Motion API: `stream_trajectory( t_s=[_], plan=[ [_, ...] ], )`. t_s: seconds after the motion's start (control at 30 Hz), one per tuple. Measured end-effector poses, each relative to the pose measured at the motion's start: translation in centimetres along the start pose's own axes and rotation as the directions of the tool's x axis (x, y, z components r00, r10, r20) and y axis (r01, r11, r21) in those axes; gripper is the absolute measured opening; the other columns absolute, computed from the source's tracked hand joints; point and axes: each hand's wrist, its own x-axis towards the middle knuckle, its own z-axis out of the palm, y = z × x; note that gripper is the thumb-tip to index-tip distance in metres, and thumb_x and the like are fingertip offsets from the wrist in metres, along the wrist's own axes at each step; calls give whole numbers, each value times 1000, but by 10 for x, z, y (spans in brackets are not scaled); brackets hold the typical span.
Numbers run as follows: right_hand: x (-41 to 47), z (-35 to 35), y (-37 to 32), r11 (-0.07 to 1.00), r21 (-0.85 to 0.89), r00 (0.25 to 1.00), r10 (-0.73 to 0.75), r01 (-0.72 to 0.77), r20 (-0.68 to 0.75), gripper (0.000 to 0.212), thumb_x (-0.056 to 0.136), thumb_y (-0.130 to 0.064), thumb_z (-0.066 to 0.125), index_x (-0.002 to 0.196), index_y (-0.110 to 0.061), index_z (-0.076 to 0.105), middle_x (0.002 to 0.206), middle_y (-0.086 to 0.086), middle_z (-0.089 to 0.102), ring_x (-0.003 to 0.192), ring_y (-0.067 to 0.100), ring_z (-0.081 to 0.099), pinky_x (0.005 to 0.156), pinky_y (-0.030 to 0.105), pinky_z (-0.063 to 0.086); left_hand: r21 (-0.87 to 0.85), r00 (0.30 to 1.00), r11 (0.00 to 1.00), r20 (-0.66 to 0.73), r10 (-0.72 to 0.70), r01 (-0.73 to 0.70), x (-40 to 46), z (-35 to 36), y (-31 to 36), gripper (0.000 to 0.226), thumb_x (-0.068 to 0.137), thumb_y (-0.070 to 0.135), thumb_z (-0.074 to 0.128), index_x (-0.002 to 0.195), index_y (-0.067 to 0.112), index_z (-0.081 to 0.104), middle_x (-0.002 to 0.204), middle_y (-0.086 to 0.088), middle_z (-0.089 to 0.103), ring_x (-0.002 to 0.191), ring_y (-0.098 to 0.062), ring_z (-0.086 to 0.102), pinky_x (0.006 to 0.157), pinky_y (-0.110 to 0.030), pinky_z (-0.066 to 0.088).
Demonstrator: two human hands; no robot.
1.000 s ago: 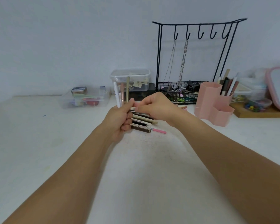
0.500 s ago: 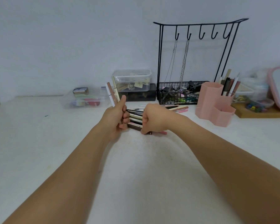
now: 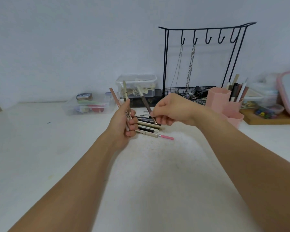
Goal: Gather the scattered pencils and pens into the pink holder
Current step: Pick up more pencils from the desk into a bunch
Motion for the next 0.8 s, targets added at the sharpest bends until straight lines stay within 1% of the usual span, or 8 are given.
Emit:
stream_trajectory(
  t_s=[0.1, 0.2, 0.3, 0.4, 0.53, 0.6, 0.7, 0.8],
  plan=[
    [2, 17, -7, 975, 219, 999, -47, 44, 5, 17, 92, -11, 68, 75, -7, 70, 65, 8, 66, 48, 11, 58, 44, 18, 45, 4, 995, 1000, 100, -8, 8, 0, 5, -6, 57, 91, 71, 49, 67, 20, 52, 54, 2, 38, 38, -7, 33, 30, -16, 16],
    [3, 30, -10, 959, 276, 998, -63, 68, -26, 14, 92, -9, 69, 79, -3, 69, 62, 8, 65, 46, 11, 56, 40, 17, 42, 41, 985, 998, 169, 31, -38, -1, 7, -10, 66, 90, 77, 46, 64, 17, 55, 62, -2, 41, 40, -7, 33, 31, -17, 16],
    [4, 37, -9, 976, 206, 997, -59, 70, -58, 14, 89, -10, 72, 77, -2, 70, 60, 7, 66, 48, 13, 54, 40, 18, 40, 99, 984, 991, 164, 71, -88, -2, 8, -12, 66, 90, 76, 48, 62, 16, 52, 61, -4, 47, 40, -8, 32, 31, -18, 17],
    [5, 40, -7, 990, 122, 994, -65, 76, -93, 12, 84, -4, 71, 74, 2, 69, 58, 8, 67, 46, 12, 56, 40, 20, 41, 181, 989, 977, 112, 97, -116, -2, 10, -15, 53, 92, 64, 58, 67, 17, 56, 63, -4, 48, 42, -8, 34, 32, -18, 18],
    [6, 42, -3, 995, -34, 985, -101, 97, -137, 12, 79, -3, 73, 68, -3, 70, 57, 8, 69, 42, 10, 57, 39, 18, 39, 225, 990, 965, 68, 126, -138, -3, 11, -18, 45, 96, 54, 59, 86, 11, 66, 61, -7, 59, 42, -10, 39, 32, -17, 21],
    [7, 44, -2, 993, -51, 986, -114, 109, -125, 8, 78, -3, 74, 71, -2, 70, 58, 7, 68, 42, 10, 57, 40, 20, 39, 243, 988, 958, 59, 140, -150, -3, 10, -18, 45, 96, 54, 60, 91, 9, 67, 62, -9, 58, 43, -10, 39, 32, -17, 22],
    [8, 37, 1, 997, -25, 995, -70, 68, -72, 15, 79, -10, 81, 81, 0, 70, 64, 9, 66, 48, 10, 56, 43, 22, 39, 265, 984, 951, -33, 177, -162, -2, 7, -13, 42, 95, 47, 64, 71, 13, 56, 55, -3, 47, 41, -10, 36, 33, -18, 21],
    [8, 21, 6, 984, -175, 999, -22, 14, -45, 17, 77, -21, 86, 79, -9, 73, 65, 4, 66, 54, 11, 58, 47, 23, 44, 183, 971, 973, -166, 170, -139, 1, -2, -5, 41, 97, 39, 65, 67, 21, 44, 50, 4, 42, 42, -10, 38, 33, -18, 23]
  ],
)
